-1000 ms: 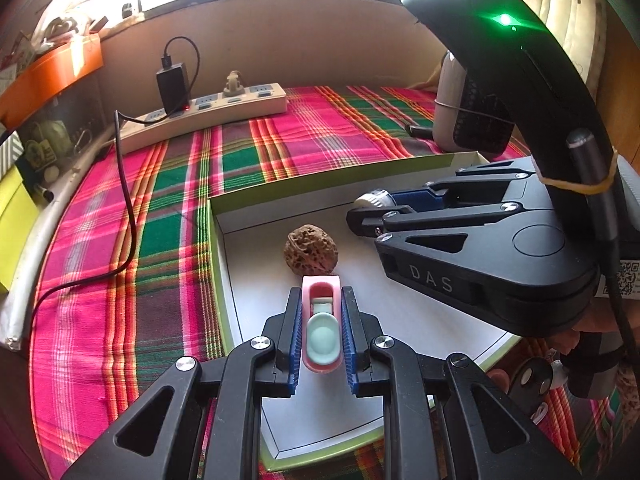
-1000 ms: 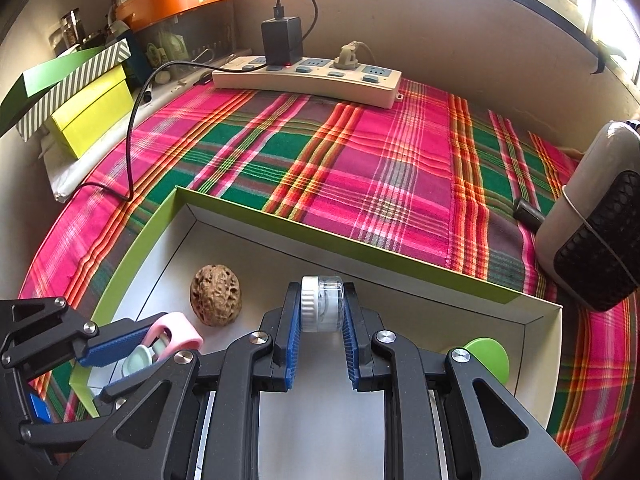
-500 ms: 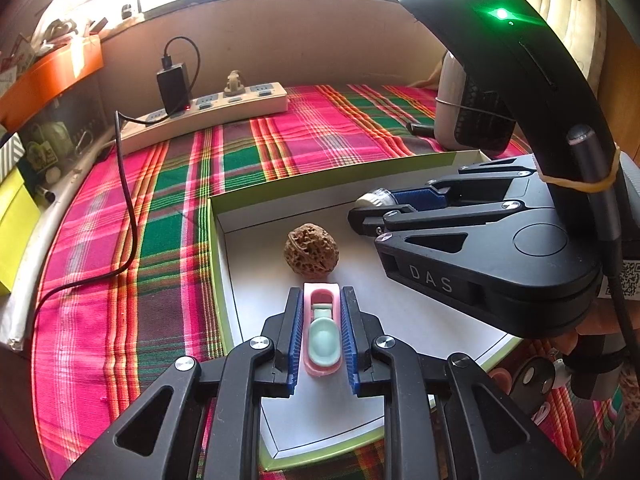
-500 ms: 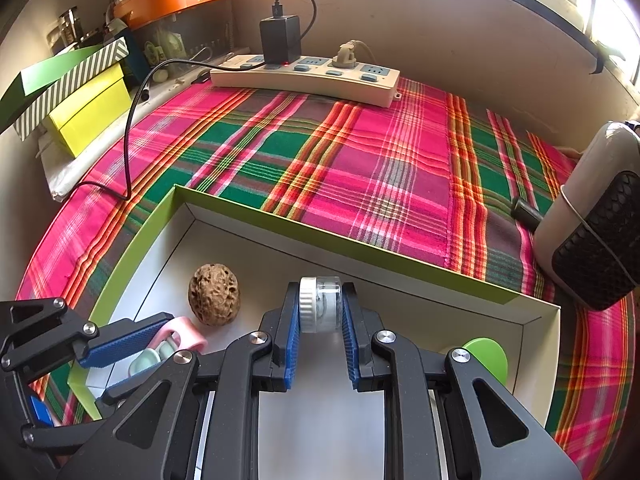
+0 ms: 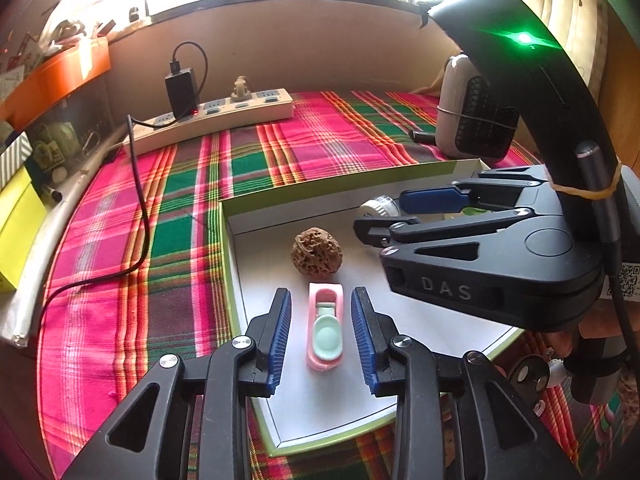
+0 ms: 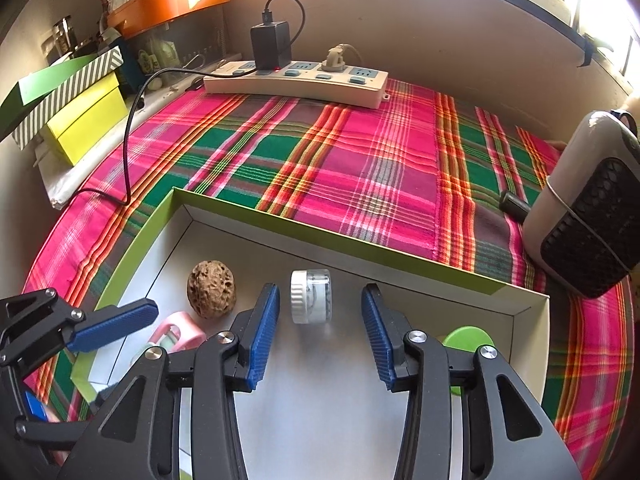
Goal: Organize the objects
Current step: 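Open both tools to release the clip and jar inside the box, then withdraw both tools from the box back toward the remaining objects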
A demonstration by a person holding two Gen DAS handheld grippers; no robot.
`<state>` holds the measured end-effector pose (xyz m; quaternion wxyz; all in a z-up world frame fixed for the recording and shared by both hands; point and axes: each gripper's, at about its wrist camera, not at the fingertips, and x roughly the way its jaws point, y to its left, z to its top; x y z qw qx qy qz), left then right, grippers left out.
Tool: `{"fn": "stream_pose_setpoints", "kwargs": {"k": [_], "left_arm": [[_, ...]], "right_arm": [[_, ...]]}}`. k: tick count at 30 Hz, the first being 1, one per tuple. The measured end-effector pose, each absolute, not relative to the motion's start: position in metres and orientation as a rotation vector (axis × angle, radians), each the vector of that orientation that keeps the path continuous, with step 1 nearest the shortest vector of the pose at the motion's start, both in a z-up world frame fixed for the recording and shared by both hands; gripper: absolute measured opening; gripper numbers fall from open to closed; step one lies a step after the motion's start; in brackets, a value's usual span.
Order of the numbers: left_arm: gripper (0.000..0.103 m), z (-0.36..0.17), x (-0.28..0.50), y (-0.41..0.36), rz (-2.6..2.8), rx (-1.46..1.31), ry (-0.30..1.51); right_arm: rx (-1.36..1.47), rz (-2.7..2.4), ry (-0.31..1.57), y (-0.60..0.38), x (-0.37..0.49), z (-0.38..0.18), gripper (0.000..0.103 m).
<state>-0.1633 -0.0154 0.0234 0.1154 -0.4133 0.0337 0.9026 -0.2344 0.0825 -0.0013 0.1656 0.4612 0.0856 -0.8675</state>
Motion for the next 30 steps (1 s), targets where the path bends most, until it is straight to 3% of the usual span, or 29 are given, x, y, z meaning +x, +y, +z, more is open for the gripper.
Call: {"fn": "stream_pose_setpoints", "kwargs": {"k": [30], "left_arm": [[0.03, 0.045, -0.112, -0.016, 2.678, -1.141, 0.084]], "right_arm": [[1.181, -2.56, 0.15, 0.112, -0.167, 0.033, 0.044]]}}
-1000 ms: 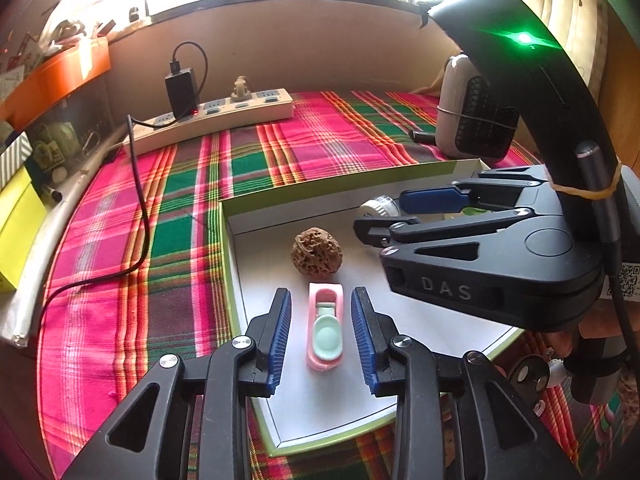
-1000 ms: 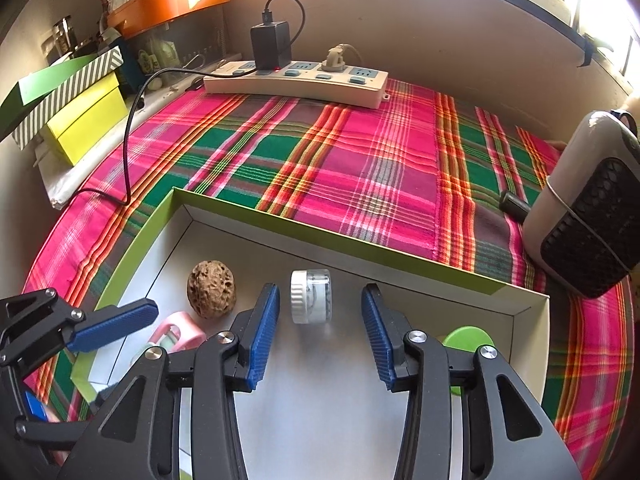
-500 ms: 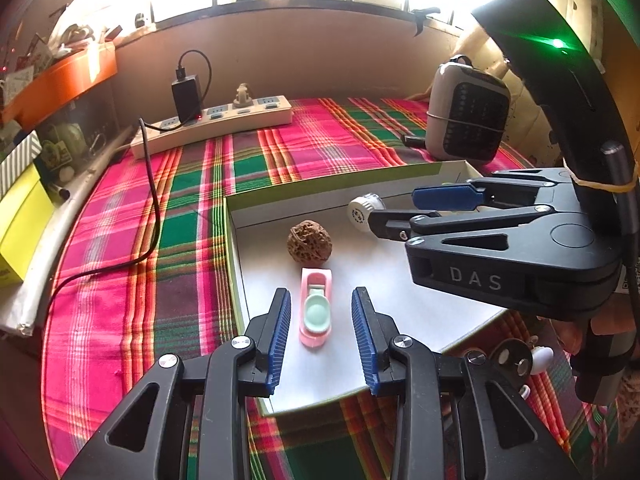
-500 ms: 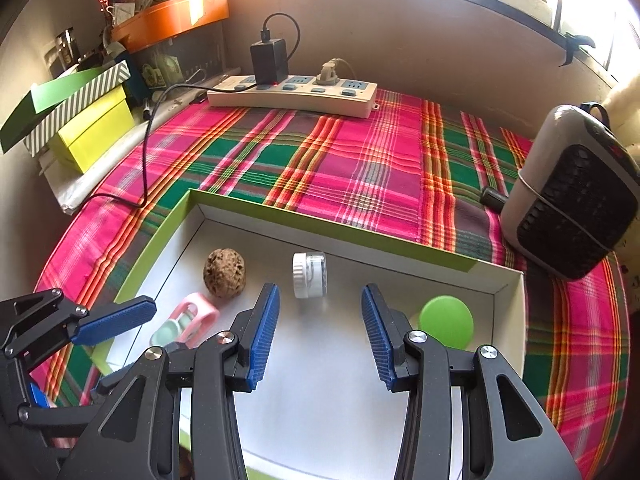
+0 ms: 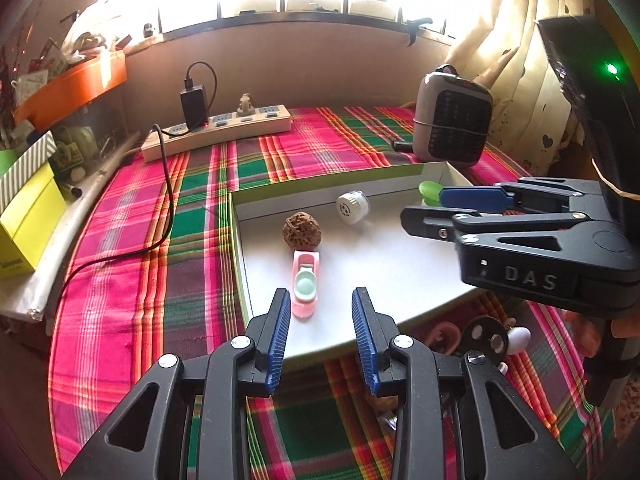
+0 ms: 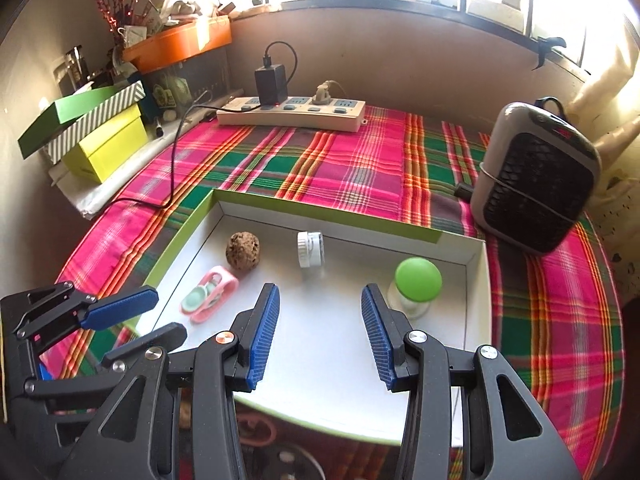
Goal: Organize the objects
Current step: 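Withdraw both tools from the box back toward the remaining objects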
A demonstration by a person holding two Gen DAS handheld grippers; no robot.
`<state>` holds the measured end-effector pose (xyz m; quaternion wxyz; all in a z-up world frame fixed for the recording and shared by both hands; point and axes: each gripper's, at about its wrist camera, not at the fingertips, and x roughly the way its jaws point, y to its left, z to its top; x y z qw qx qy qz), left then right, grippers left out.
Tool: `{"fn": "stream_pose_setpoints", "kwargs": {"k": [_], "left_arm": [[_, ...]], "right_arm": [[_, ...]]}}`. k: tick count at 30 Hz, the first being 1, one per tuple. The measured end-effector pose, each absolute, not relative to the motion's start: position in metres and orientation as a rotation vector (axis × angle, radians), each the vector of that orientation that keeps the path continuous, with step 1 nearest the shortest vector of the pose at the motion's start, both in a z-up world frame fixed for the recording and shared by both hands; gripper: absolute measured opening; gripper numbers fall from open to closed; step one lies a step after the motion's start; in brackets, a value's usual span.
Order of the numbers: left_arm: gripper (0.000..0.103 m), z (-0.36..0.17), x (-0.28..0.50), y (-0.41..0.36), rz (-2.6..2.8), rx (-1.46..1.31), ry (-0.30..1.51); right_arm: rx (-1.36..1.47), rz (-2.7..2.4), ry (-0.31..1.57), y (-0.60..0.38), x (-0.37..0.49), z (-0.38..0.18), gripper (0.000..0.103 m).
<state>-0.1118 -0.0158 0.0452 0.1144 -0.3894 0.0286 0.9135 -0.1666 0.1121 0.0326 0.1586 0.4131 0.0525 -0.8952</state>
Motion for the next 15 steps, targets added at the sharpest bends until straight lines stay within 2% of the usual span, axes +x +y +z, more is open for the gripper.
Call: {"fn": "stream_pose_setpoints", "kwargs": {"k": [15], "left_arm": [[0.03, 0.043, -0.078, -0.024, 2.667, -1.11, 0.031]], "right_arm": [[1.14, -2.618, 0.113, 0.147, -0.113, 0.033, 0.044]]}}
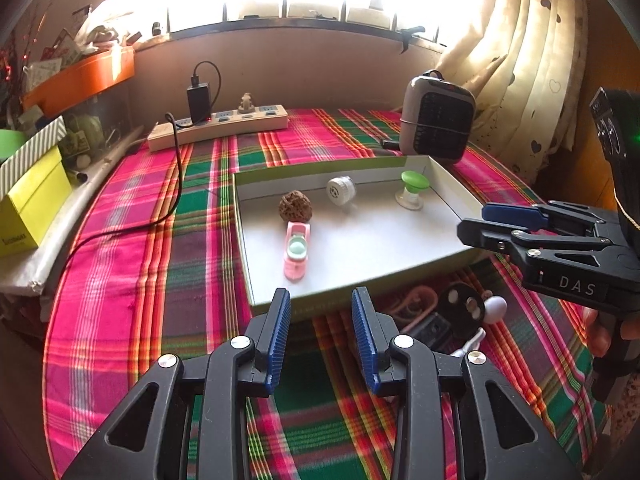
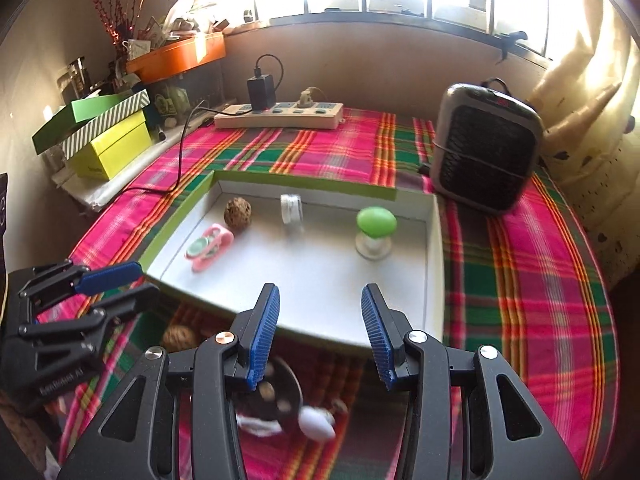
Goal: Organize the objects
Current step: 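Withdraw both tools from the box back toward the remaining objects, then reach the left tool toward the black flashlight while the right tool grasps the white egg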
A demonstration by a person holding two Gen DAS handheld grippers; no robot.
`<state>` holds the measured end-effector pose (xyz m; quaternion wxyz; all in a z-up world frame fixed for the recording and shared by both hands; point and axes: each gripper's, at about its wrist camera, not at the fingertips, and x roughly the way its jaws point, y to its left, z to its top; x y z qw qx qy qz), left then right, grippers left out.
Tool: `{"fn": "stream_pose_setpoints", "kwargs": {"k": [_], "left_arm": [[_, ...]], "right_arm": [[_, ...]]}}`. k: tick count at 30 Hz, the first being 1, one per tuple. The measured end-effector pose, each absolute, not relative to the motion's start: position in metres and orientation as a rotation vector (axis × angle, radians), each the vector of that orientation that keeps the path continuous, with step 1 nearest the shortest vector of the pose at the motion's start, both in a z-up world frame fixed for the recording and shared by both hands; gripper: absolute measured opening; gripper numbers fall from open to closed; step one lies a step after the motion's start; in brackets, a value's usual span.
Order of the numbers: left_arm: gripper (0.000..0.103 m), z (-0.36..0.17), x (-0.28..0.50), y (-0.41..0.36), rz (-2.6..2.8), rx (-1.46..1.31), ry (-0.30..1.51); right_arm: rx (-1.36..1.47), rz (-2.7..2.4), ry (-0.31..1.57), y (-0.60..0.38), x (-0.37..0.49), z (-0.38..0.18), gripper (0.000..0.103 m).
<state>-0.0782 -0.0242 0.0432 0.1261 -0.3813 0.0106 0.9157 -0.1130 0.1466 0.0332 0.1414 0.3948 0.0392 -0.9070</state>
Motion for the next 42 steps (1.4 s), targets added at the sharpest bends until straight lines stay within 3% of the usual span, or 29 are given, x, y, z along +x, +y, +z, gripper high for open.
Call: {"fn": "stream_pose_setpoints", "kwargs": {"k": [22, 42], "left_arm": [[0.037, 0.027, -0.052, -0.021, 2.555, -1.116, -0.006], [0.039, 0.019, -0.056, 0.0, 2.483, -1.137, 0.061]], "right_arm": [[1.193, -2.634, 0.021, 0.177, -0.071, 0.006, 0.047], [1.264, -2.617, 0.101, 0.171, -0.073, -0.01, 0.049]]}}
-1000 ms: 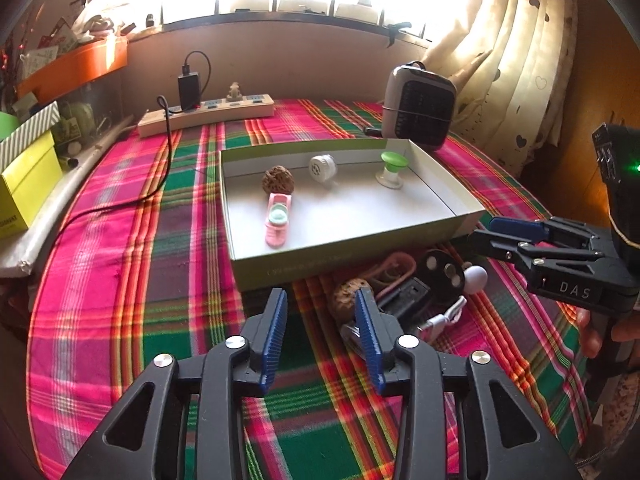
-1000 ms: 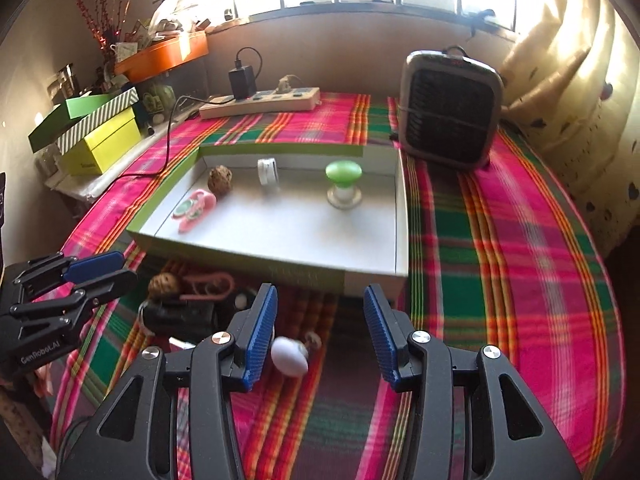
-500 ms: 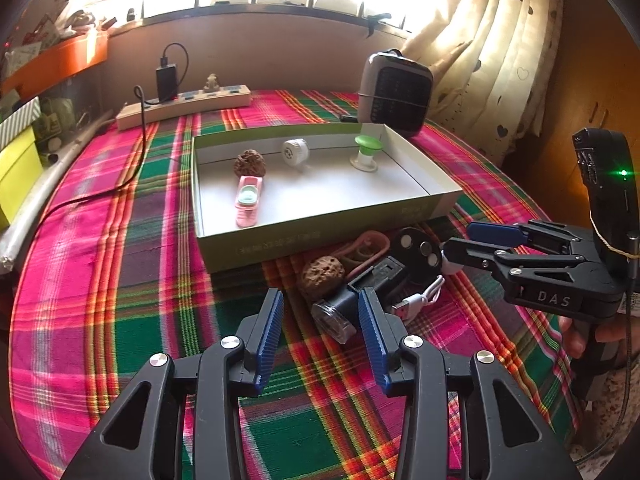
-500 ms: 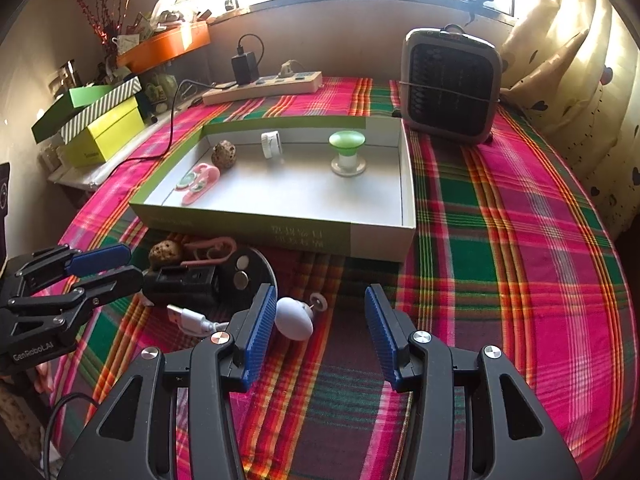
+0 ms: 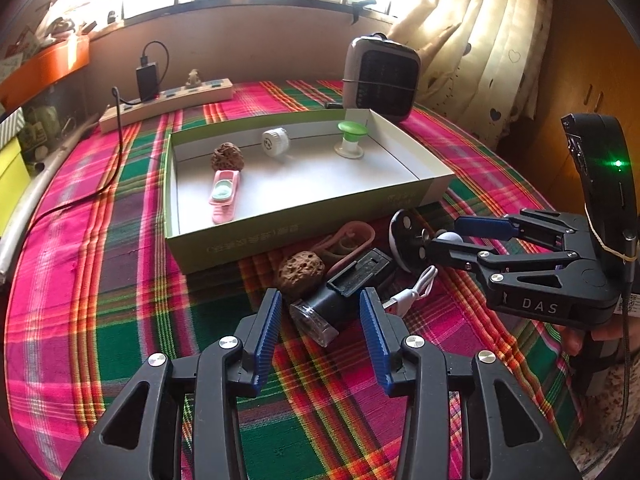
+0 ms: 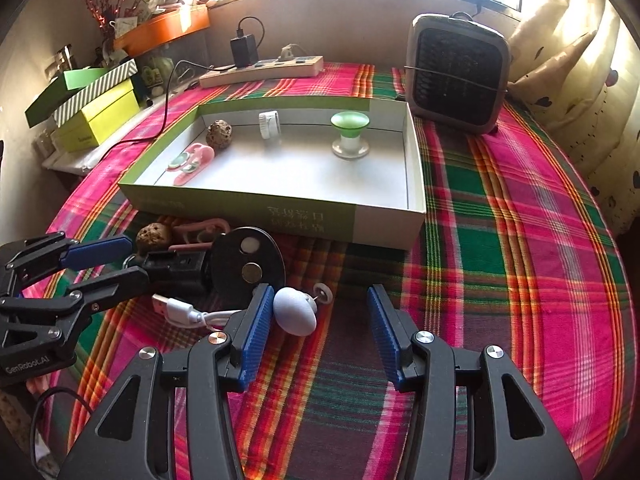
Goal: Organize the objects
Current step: 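Reach the left tool toward the black flashlight while the right tool grasps the white egg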
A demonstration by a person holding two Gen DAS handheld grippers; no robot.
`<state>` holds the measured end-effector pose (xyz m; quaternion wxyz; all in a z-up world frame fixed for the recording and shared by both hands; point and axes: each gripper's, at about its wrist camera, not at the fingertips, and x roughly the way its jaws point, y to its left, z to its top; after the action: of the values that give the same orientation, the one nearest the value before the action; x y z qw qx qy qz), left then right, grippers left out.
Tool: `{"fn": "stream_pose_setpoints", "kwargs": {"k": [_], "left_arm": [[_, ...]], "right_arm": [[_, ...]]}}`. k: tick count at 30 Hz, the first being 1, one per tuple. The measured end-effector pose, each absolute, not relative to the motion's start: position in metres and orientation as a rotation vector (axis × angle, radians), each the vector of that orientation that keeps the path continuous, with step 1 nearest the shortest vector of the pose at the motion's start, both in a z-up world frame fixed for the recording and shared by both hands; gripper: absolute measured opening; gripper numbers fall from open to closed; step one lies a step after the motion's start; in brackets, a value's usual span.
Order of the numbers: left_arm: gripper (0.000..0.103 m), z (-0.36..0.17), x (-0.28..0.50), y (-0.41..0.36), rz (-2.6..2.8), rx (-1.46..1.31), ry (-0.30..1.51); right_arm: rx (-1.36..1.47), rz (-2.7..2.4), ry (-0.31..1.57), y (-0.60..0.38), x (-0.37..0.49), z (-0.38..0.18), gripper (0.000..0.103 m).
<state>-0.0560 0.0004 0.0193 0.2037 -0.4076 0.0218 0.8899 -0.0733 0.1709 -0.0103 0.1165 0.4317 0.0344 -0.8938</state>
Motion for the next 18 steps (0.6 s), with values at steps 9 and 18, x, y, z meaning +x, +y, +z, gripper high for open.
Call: {"fn": "stream_pose_setpoints", "kwargs": {"k": [9, 18], "left_arm": [[0.039, 0.017, -0.056, 0.006, 2.463, -1.146, 0.069], [0.039, 0.016, -0.044, 0.015, 2.423, -1.152, 0.087]], "right_arm": [[1.279, -2.653, 0.126, 0.178, -0.073, -0.012, 0.049], [1.269, -2.66, 0.148, 0.18, -0.068, -0.012, 0.044]]}}
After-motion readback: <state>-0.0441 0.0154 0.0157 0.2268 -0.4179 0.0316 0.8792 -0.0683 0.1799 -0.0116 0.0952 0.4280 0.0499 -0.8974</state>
